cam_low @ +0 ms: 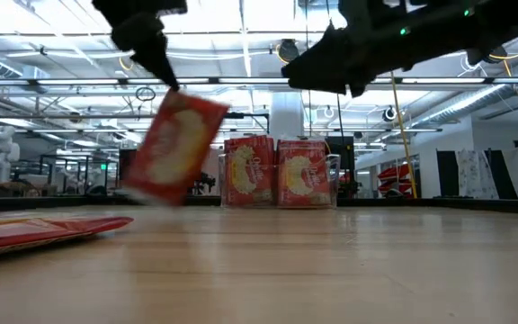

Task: Sort popcorn bags into baskets
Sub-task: Put the red popcorn bag into the transparent bin

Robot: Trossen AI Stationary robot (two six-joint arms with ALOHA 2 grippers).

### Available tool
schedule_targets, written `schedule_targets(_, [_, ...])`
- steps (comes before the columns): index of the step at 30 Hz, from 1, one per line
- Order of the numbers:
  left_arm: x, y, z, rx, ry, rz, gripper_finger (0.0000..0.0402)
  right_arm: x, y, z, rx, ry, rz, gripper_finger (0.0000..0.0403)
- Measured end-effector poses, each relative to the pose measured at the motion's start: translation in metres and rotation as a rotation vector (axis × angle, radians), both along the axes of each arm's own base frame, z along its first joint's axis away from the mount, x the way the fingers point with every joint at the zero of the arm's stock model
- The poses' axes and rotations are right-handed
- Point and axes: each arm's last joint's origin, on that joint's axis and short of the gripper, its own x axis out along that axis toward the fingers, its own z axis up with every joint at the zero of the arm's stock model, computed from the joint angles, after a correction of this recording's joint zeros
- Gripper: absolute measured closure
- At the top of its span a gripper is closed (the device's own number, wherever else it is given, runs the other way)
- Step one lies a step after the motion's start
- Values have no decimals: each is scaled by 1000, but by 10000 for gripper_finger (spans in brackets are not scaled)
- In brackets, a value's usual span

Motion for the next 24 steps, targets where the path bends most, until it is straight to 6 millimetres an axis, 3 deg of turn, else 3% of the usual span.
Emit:
schedule_targets(12, [30, -11, 15, 50, -313, 7, 401, 17, -27, -31, -80, 57, -85, 202])
schedule_targets(24, [43, -20, -8, 20, -241, -10, 401, 17, -15, -35, 27, 60, 33, 202])
